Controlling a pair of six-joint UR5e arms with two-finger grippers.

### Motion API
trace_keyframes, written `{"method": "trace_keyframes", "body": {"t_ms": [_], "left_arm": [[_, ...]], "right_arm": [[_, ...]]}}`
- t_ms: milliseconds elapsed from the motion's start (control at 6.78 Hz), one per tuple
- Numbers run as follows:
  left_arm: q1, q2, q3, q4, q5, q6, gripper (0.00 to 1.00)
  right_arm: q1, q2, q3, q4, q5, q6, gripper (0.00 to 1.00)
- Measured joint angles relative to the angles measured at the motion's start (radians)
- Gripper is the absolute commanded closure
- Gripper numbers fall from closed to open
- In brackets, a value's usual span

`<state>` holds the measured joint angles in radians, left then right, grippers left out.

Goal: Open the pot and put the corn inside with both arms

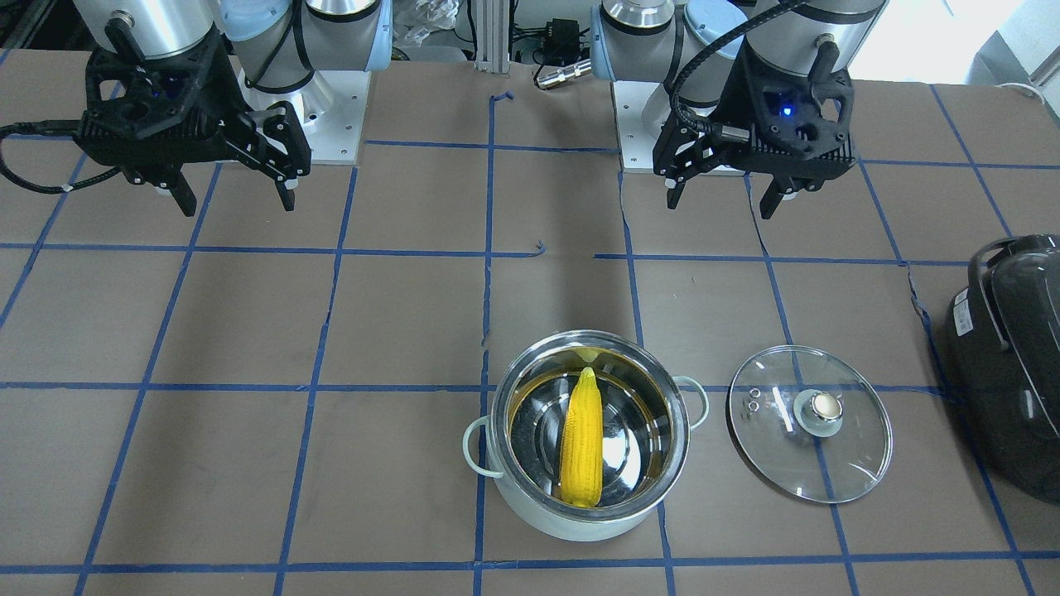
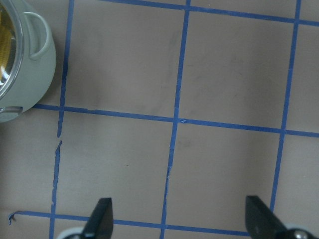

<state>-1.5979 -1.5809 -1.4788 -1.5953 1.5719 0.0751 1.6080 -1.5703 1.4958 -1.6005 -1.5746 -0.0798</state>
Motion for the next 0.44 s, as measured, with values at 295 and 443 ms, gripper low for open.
{"method": "trace_keyframes", "body": {"t_ms": [295, 443], "left_arm": [[0.001, 0.001, -0.001, 0.0, 0.001, 0.002, 0.0], [0.001, 0.001, -0.001, -0.001, 0.002, 0.003, 0.0]], "right_arm": [[0.0, -0.014, 0.001, 0.0, 0.015, 0.008, 0.08], [-0.001, -0.016, 0.001, 0.0, 0.016, 0.011, 0.08]]}}
